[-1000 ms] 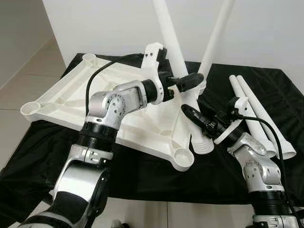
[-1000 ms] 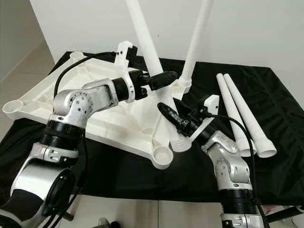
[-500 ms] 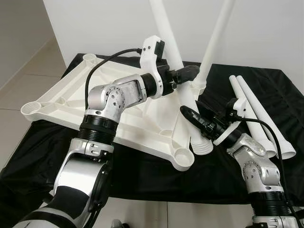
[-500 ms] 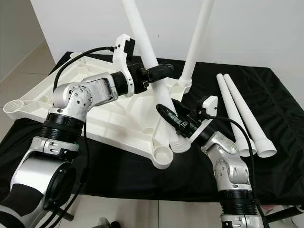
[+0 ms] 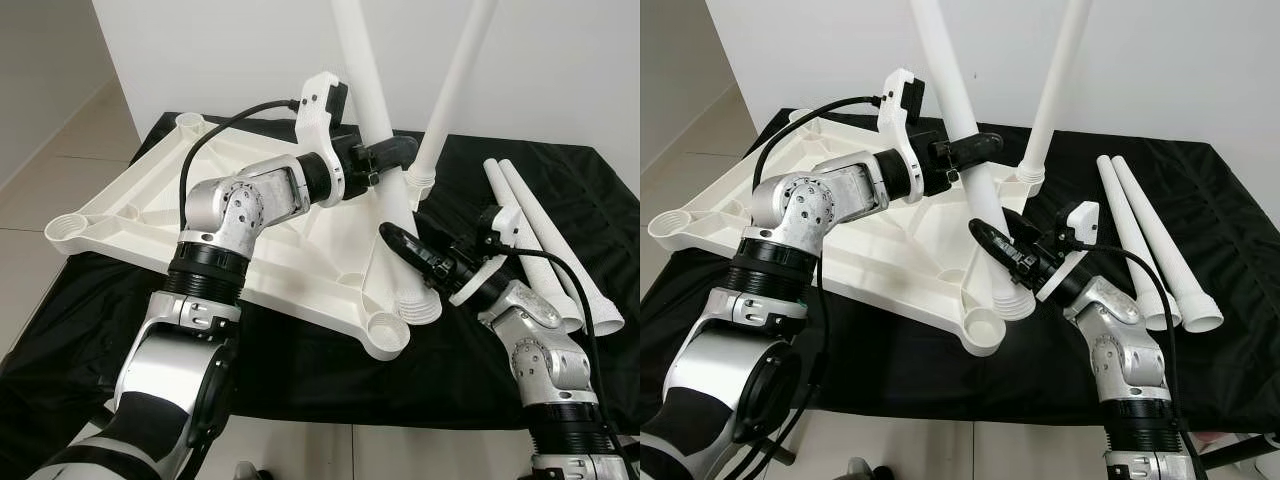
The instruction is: Building children table
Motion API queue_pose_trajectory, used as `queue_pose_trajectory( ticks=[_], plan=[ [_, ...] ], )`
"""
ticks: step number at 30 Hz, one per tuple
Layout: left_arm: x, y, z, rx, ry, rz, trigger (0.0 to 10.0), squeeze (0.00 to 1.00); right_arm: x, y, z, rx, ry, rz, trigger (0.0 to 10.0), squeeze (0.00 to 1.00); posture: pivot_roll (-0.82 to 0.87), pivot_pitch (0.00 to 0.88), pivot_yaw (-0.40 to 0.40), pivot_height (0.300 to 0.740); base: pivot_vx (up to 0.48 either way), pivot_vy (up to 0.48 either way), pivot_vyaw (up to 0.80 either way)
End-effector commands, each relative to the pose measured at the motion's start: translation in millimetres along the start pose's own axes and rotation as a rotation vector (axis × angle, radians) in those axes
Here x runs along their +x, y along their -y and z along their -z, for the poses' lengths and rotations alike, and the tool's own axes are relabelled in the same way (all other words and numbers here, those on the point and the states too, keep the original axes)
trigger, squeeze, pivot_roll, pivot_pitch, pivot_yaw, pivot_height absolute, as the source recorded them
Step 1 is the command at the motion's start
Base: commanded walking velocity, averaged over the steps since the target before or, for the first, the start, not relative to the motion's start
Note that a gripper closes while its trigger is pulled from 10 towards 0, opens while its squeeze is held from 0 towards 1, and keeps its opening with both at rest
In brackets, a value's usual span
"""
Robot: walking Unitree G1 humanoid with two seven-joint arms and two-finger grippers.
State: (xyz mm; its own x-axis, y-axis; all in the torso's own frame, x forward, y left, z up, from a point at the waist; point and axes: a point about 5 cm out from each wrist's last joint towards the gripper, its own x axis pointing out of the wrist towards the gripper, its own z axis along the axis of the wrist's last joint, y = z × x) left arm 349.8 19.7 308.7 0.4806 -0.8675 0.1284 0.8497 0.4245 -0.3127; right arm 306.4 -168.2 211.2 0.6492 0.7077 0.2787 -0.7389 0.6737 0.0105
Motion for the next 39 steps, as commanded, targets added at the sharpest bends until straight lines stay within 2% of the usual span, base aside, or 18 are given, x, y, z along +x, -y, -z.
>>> queue_pose_trajectory(
  ticks=[1, 2, 5, 6, 7, 8, 9, 13, 15, 20, 24, 27, 32, 39],
  plan=[
    [3.0, 11.5, -2, 0.053, -0.003, 0.088, 10.0, 0.00, -1.1, 3.6, 1, 0.007, -0.031, 0.025, 10.0, 0.71, -0.09, 0.072, 0.004, 0.740, 0.000, 0.000, 0.00],
    [3.3, 16.0, -3, 0.100, -0.005, 0.096, 10.0, 0.00, -1.1, 5.3, 1, 0.013, -0.043, 0.033, 10.0, 1.00, -0.09, 0.072, 0.003, 0.740, 0.000, 0.000, 0.00],
    [3.8, 22.7, -4, 0.169, -0.005, 0.106, 10.0, 0.00, -0.8, 9.6, 0, 0.005, -0.068, 0.065, 10.0, 1.00, -0.09, 0.072, 0.002, 0.740, 0.000, 0.000, 0.00],
    [3.8, 22.7, -4, 0.169, -0.005, 0.106, 10.0, 0.00, -0.8, 9.6, 0, 0.005, -0.068, 0.065, 10.0, 1.00, -0.09, 0.072, 0.002, 0.740, 0.000, 0.000, 0.00],
    [4.3, 26.5, -5, 0.214, -0.006, 0.107, 10.0, 0.00, -0.9, 13.1, 0, -0.018, -0.091, 0.091, 10.0, 0.88, -0.09, 0.073, -0.001, 0.740, 0.000, 0.000, 0.00],
    [4.3, 26.5, -5, 0.214, -0.006, 0.107, 10.0, 0.00, -0.9, 13.1, 0, -0.018, -0.091, 0.091, 10.0, 0.88, -0.09, 0.073, -0.001, 0.740, 0.000, 0.000, 0.00],
    [4.9, 34.3, -5, 0.299, 0.000, 0.116, 10.0, 0.00, -2.8, 17.0, -2, -0.030, -0.132, 0.102, 10.0, 0.00, -0.09, 0.076, -0.005, 0.740, 0.000, 0.000, 0.00],
    [5.7, 41.0, -5, 0.356, 0.004, 0.125, 10.0, 0.00, -4.1, 19.4, -3, -0.042, -0.175, 0.088, 10.0, 0.00, -0.09, 0.076, -0.005, 0.740, 0.000, 0.000, 0.00],
    [5.7, 41.0, -5, 0.356, 0.004, 0.125, 10.0, 0.00, -4.1, 19.4, -3, -0.042, -0.175, 0.088, 10.0, 0.00, -0.09, 0.076, -0.005, 0.740, 0.000, 0.000, 0.00],
    [7.3, 54.7, 0, 0.453, -0.007, 0.165, 10.0, 0.00, -3.3, 20.8, -5, -0.113, -0.277, 0.027, 10.0, 0.00, -0.09, 0.079, -0.009, 0.740, 0.000, 0.000, 0.00],
    [7.4, 55.3, 1, 0.458, -0.007, 0.166, 10.0, 0.00, -2.8, 20.1, -5, -0.126, -0.282, 0.019, 10.0, 0.00, -0.09, 0.079, -0.011, 0.740, 0.000, 0.000, 0.00],
    [7.3, 57.3, 1, 0.467, -0.004, 0.170, 10.0, 0.00, -2.8, 15.3, -5, -0.181, -0.289, -0.025, 10.0, 0.00, -0.09, 0.078, -0.010, 0.740, 0.000, 0.000, 0.00],
    [6.9, 61.2, -1, 0.479, 0.005, 0.182, 10.0, 0.00, -3.3, 10.5, -4, -0.212, -0.302, -0.078, 10.0, 0.00, -0.09, 0.078, -0.008, 0.740, 0.000, 0.000, 0.00],
    [7.1, 63.8, -1, 0.485, 0.008, 0.191, 10.0, 0.00, -1.4, 10.3, -5, -0.228, -0.297, -0.094, 10.0, 0.00, -0.09, 0.077, -0.007, 0.740, 0.000, 0.000, 0.00]
  ],
)
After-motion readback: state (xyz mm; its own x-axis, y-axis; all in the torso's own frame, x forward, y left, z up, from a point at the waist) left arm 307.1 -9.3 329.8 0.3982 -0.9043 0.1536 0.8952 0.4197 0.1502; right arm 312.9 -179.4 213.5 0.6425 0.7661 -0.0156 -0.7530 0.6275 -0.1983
